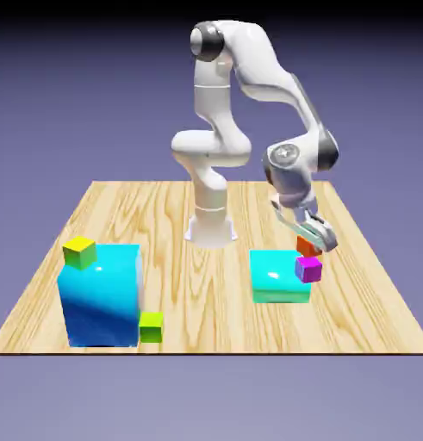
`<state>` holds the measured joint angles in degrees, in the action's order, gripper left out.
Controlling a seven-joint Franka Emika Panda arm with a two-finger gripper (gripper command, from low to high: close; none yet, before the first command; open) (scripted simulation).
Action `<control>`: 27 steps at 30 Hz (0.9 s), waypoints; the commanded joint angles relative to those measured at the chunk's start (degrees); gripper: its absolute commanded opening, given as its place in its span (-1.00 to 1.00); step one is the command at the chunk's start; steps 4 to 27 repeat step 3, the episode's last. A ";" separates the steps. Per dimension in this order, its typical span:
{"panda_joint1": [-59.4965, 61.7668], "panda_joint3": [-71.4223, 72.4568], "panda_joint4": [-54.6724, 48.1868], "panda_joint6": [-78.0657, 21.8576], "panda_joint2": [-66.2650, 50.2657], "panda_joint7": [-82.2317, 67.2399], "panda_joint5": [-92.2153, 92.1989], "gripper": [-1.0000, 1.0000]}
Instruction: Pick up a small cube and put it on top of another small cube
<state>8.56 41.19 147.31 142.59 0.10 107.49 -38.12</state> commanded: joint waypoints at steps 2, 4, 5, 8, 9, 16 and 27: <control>0.04 -0.04 0.00 -0.05 0.00 0.04 0.05 1.00; 0.52 -0.37 -0.41 -2.54 2.03 0.00 -0.06 1.00; 0.52 -0.37 -0.41 -2.54 2.03 0.00 -0.06 1.00; 0.52 -0.37 -0.41 -2.54 2.03 0.00 -0.06 1.00; 0.52 -0.37 -0.41 -2.54 2.03 0.00 -0.06 1.00; 0.52 -0.37 -0.41 -2.54 2.03 0.00 -0.06 1.00; 0.52 -0.37 -0.41 -2.54 2.03 0.00 -0.06 1.00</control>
